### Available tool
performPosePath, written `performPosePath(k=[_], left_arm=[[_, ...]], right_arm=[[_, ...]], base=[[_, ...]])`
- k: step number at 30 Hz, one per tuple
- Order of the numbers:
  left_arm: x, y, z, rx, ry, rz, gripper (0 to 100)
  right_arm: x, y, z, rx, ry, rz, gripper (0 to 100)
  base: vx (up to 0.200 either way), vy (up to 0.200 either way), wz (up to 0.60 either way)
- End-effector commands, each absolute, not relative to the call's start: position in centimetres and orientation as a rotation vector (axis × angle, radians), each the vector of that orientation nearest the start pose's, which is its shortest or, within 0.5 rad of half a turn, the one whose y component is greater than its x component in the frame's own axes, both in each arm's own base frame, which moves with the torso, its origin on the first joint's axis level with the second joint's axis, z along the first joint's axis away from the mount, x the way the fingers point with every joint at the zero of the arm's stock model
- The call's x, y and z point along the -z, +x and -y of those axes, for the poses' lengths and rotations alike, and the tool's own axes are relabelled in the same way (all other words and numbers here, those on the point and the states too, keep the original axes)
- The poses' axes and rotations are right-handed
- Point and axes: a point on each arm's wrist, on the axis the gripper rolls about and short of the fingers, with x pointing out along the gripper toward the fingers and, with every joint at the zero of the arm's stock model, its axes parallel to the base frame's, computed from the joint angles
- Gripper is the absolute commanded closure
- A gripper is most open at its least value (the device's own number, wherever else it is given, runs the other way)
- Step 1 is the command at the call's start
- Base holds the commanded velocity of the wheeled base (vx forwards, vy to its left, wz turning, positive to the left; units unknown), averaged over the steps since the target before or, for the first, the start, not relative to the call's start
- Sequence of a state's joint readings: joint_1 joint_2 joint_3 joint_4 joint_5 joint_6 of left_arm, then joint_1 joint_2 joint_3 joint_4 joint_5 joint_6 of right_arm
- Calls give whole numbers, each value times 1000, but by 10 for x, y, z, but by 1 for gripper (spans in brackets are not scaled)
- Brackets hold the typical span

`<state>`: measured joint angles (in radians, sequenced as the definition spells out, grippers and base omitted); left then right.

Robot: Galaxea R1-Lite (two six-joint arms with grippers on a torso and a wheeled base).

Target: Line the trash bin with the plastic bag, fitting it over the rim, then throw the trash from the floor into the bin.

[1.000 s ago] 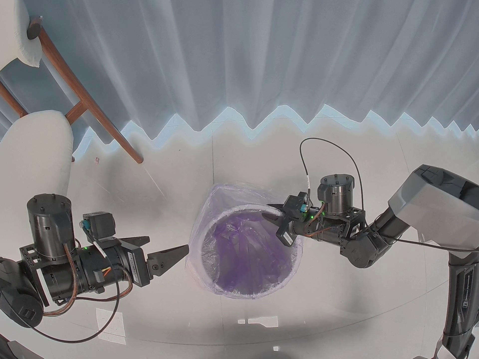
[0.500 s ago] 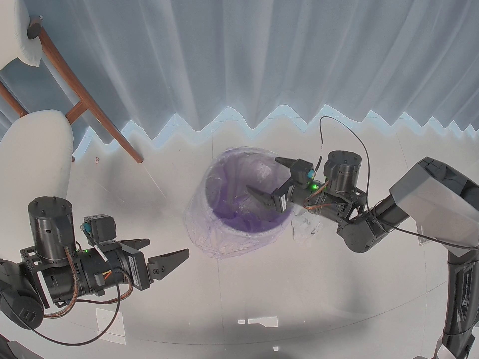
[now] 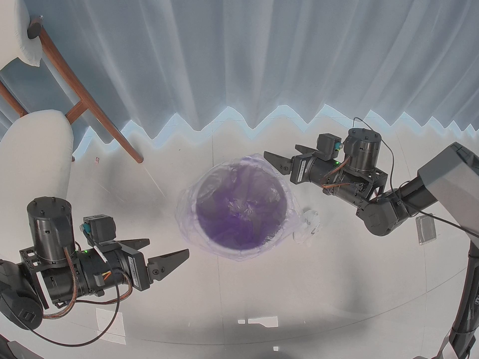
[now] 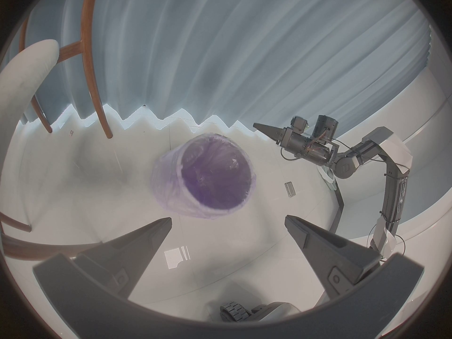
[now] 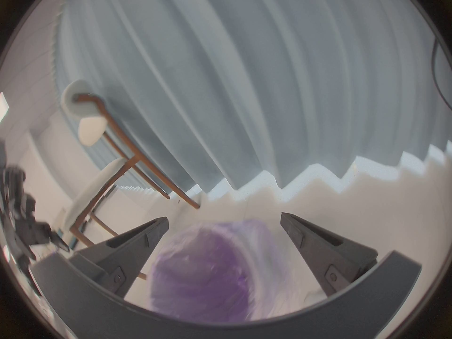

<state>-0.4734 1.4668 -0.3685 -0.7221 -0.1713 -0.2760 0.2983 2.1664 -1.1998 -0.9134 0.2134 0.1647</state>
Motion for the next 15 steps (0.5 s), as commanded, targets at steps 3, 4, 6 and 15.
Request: performPosePath(k=[3, 4, 6, 15], left_arm=[[-147, 182, 98, 589, -213, -432, 0], [-147, 182, 98, 590, -213, -431, 0], [-147, 182, 98, 588, -213, -430, 0], [-149, 181, 96, 585, -215, -422, 0]], right_arm=[[-160, 372, -128, -331, 435, -397, 0], [-158, 367, -130, -307, 479, -465, 0], [-156, 355, -138, -270, 556, -591, 0], [-127, 344, -163, -112, 699, -924, 0]], base=[[0, 0, 0], [0, 0, 0], [0, 0, 0], [0, 0, 0]])
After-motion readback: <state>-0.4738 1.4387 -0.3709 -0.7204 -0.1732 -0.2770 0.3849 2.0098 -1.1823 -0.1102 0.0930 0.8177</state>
